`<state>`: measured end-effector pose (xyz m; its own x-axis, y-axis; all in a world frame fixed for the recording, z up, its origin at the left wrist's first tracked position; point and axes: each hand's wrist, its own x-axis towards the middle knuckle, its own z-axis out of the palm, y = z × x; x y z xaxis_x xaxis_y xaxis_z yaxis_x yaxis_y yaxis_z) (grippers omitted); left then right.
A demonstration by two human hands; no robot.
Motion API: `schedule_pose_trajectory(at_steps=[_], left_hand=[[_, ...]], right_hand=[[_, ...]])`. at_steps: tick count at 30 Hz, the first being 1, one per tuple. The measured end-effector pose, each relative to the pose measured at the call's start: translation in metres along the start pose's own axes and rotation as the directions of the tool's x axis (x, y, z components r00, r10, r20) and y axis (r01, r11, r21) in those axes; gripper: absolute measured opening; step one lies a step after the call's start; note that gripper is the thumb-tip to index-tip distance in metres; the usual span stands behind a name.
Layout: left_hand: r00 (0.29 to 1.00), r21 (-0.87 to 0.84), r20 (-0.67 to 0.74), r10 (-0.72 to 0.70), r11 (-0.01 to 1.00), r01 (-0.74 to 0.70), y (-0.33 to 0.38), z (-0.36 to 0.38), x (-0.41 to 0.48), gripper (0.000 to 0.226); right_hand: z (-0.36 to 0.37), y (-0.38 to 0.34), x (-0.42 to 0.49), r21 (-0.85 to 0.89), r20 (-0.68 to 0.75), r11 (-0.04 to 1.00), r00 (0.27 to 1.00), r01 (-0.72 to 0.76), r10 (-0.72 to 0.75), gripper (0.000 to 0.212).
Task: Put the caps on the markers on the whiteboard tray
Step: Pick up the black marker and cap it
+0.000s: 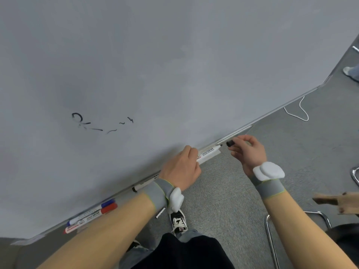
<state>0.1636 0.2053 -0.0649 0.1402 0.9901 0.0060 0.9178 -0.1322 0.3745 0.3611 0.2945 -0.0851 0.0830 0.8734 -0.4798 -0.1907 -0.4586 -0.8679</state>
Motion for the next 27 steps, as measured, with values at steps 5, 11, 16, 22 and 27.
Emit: schedule_pose_trajectory(at_steps=[5,11,16,22,27], left_hand=[[0.994,-0.138,-0.098,-0.049,0.99,0.035,-0.004,-0.02,-0.023,0.013],[0.981,-0.258,-0.143,-0.129,0.962,0.088,-0.005,-0.035,-0.039,0.013],[0.968,-0.437,-0.155,-0.198,0.892,0.113,-0.01,-0.049,-0.041,0.01],[0.967,-0.545,-0.136,-0.216,0.832,0.109,-0.012,-0.06,-0.042,0.014],[0.968,-0.611,-0.099,-0.231,0.782,0.124,-0.013,-0.063,-0.043,0.017]], right_hand=[[0.02,-0.008,-0.03,0.012,0.118,0.983,0.976,0.181,-0.181,0.012],[0.046,-0.013,-0.056,-0.034,0.227,0.951,0.929,0.306,-0.291,0.011],[0.059,-0.021,-0.07,0.005,0.242,0.928,0.9,0.373,-0.363,0.013],[0.069,-0.032,-0.079,0.036,0.237,0.88,0.851,0.474,-0.469,0.016],[0.069,-0.036,-0.083,0.039,0.249,0.868,0.837,0.495,-0.488,0.016]])
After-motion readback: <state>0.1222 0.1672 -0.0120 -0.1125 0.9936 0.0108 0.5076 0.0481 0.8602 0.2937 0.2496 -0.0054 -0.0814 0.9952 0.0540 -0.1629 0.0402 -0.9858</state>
